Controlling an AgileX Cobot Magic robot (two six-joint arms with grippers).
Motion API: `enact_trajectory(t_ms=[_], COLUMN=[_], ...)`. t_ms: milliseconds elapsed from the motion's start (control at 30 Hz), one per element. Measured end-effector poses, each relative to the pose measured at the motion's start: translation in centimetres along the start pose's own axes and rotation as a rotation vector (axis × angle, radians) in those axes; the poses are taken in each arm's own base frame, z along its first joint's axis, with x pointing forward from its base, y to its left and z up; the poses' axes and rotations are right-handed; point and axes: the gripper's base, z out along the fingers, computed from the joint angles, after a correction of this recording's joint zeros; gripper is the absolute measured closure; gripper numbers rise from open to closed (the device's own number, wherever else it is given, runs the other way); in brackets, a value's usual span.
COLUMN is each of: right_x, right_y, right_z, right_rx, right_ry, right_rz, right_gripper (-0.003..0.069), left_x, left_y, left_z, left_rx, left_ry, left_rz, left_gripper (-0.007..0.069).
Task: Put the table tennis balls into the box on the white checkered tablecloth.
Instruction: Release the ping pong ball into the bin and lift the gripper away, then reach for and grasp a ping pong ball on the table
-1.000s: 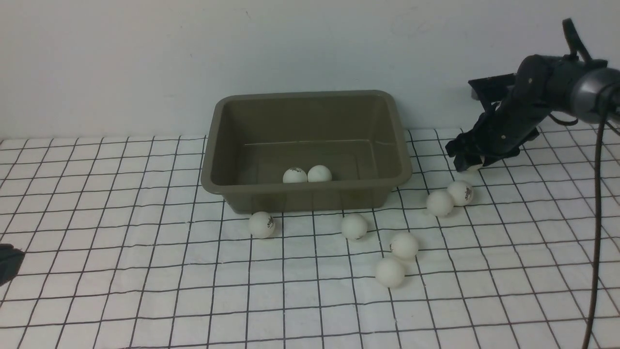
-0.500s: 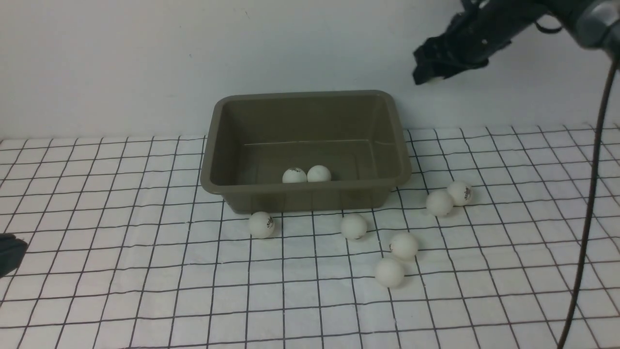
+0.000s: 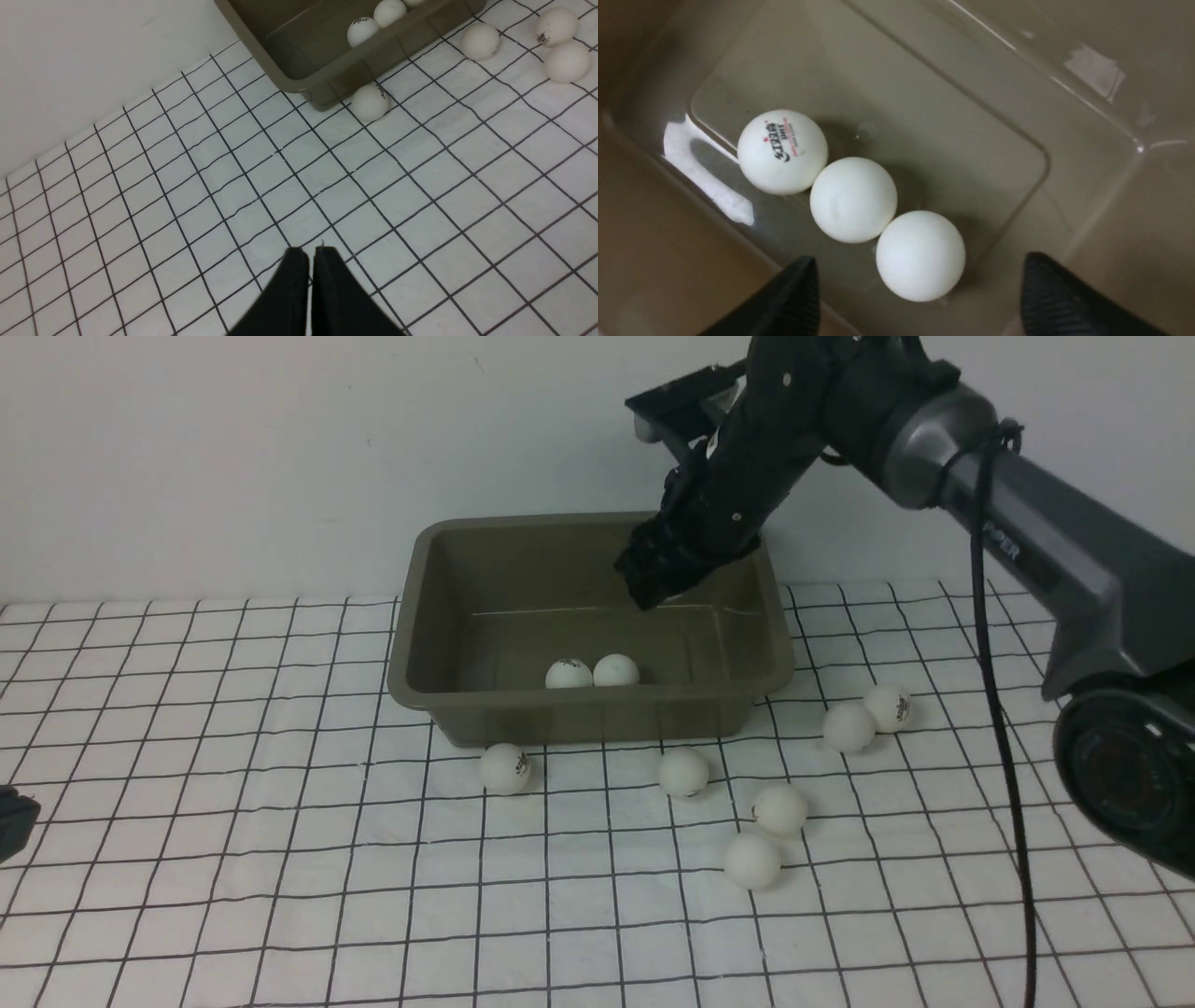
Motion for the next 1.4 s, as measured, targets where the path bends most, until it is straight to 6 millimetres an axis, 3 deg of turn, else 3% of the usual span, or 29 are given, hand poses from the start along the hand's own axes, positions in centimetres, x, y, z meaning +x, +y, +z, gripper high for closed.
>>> enact_trajectory(t_ms=[133, 333, 433, 533, 700, 933, 1167, 1400], right_x=[-0.4, -0.9, 0.7, 3.3, 7.6, 11.4, 12.2, 12.0], right_y=[-0.1, -4.0, -7.0, -9.1, -10.4, -9.9, -10.5, -11.1], right_z=[-1.5, -11.9, -16.4, -17.5, -14.2, -8.0, -4.9, -3.7], right_rx=[0.019, 0.160, 0.226, 0.249, 0.204, 0.088, 0.093, 0.120], right_ry=[-0.022, -0.187, -0.230, -0.176, -0.001, 0.187, 0.202, 0.149], right_rz=[-0.004, 0.077, 0.160, 0.239, 0.325, 0.397, 0.482, 0.585], right_gripper=[0.0095, 0.0088, 0.0087, 0.0085, 0.0085, 0.0087, 0.0112, 0.0123], left_x=[0.0, 0.0, 0.0, 0.0, 0.0, -0.1, -0.2, -0.2], left_y=[0.0, 0.0, 0.0, 0.0, 0.0, 0.0, 0.0, 0.1], left_z=[0.0, 0.0, 0.0, 0.0, 0.0, 0.0, 0.0, 0.0], left_rx=[0.000, 0.000, 0.000, 0.000, -0.001, -0.002, -0.005, -0.006], left_ry=[0.001, 0.001, 0.001, 0.000, -0.005, -0.006, -0.020, -0.021], left_rz=[0.000, 0.000, 0.000, 0.000, 0.000, 0.000, 0.000, 0.000], left_gripper=[0.0629, 0.0629, 0.0629, 0.0629, 0.0629, 0.0629, 0.0629, 0.0629])
